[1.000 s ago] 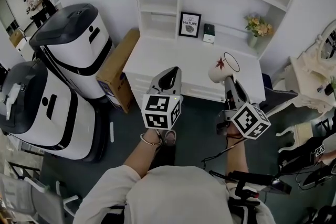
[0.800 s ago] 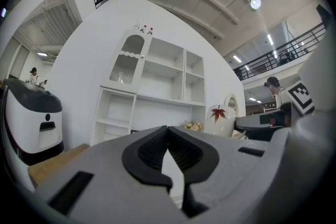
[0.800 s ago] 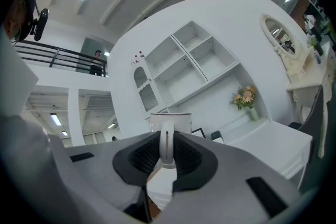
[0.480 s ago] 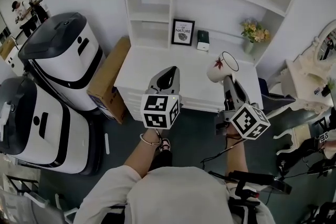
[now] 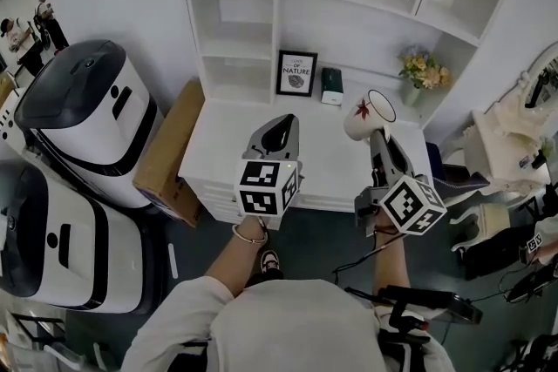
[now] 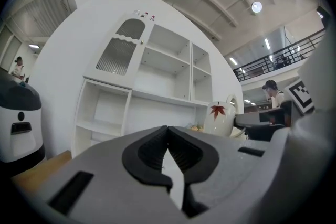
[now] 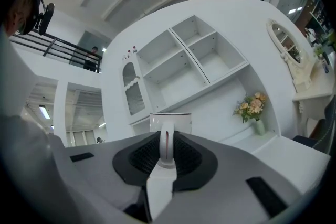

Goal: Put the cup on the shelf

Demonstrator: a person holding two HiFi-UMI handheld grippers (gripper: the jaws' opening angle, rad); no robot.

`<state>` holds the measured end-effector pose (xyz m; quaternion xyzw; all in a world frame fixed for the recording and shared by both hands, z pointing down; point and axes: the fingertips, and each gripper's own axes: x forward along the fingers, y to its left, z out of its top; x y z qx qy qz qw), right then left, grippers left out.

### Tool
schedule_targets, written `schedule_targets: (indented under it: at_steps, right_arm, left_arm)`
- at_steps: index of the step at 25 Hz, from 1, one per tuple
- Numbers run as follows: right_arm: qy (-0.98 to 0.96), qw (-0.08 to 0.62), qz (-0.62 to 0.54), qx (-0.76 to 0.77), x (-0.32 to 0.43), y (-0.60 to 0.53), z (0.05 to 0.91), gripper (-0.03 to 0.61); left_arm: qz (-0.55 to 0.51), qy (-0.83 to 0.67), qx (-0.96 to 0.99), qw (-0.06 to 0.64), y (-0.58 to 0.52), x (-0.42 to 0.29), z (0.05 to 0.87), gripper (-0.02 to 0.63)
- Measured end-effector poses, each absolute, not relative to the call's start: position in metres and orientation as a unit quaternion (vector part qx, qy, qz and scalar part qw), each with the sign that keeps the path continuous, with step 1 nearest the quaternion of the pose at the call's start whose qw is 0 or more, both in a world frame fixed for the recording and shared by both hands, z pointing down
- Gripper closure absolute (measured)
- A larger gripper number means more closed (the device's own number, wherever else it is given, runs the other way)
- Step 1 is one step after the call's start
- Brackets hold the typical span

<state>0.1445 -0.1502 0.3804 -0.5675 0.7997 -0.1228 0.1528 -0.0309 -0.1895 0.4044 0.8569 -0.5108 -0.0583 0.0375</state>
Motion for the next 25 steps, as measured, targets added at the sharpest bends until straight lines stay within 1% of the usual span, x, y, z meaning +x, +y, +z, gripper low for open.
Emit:
schedule_targets:
  at_steps: [14, 20, 25]
  right_arm:
    - [0.784, 0.152, -0.119, -0.59, 0.142, -0.266, 0.374, 0.506]
    - [0.779, 0.146, -0.114, -0.599, 0.142, -0.298, 0.376, 0.506]
    - [0.78, 0.135, -0.113, -0.6, 0.145, -0.315, 0.384, 0.506]
  left_arm:
    - [-0.058, -0.491, 0.868, 0.044, -0.315, -0.035, 0.398, 0.604]
    - [-0.059, -0.486, 0.871, 0.048, -0.35, -0.036, 0.402, 0.605]
    - [-0.055, -0.489, 0.868, 0.064, -0.369, -0.035, 0.416, 0.604]
